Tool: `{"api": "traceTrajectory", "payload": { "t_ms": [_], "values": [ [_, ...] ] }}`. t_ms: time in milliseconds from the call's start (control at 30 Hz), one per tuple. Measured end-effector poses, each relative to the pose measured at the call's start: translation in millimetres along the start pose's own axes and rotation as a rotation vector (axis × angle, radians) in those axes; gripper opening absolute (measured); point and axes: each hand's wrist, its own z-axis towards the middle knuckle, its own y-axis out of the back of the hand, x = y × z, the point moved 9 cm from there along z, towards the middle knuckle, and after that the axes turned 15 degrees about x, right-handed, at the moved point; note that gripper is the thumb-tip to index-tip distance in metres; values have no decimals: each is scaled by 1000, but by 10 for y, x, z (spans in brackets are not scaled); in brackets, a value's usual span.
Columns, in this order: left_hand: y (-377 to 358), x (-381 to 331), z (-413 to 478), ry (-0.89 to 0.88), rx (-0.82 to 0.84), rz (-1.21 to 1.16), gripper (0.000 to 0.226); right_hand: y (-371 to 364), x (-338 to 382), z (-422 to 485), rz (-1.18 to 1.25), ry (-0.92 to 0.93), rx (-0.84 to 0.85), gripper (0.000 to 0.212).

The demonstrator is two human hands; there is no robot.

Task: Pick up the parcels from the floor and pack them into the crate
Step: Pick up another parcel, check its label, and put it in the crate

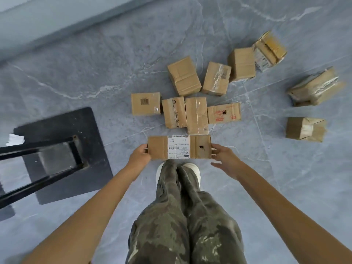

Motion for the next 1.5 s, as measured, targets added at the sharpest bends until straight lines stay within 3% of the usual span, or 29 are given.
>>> {"api": "traceTrajectory", "payload": {
  "t_ms": [100,233,433,500,600,733,833,1033,1133,1233,1333,1500],
  "values": [
    [232,-671,-916,-139,-99,-25,30,-140,518,-866,102,133,9,49],
    [465,-1590,-2224,-312,-205,-55,27,-329,1334,-2139,209,324,-56,28],
    [680,-2776,-4421,-527,-435,-68,23,-815,2475,-4141,141,632,-32,20],
    [733,-3059,-5119,-613,-472,-61,22,-954,2780,-4774,-22,737,-59,21],
    [904,-3449,-6079,-784,-535,-24,21,-1205,3193,-5693,-374,919,-196,49],
    [1100,-3757,-6957,-936,-452,-148,20,-1527,3605,-6779,-417,1172,-308,41],
    [1105,-3856,-7381,-1026,-229,-397,27,-1716,3784,-7330,-333,1331,-290,35],
    [1071,-3860,-7854,-1122,-32,-453,31,-1906,3845,-7860,-106,1465,-183,33],
    [1014,-3819,-8009,-1204,-3,-523,47,-2138,3702,-7873,6,1399,-139,62],
    [825,-3802,-8097,-1260,35,-503,77,-2712,3576,-7653,-23,1258,156,90],
    [573,-3738,-8116,-1241,76,-366,71,-3069,3575,-7629,-96,1276,325,78],
    [707,-3621,-8086,-1107,5,-71,75,-2969,3617,-7743,-295,1242,241,72]
  ]
}}
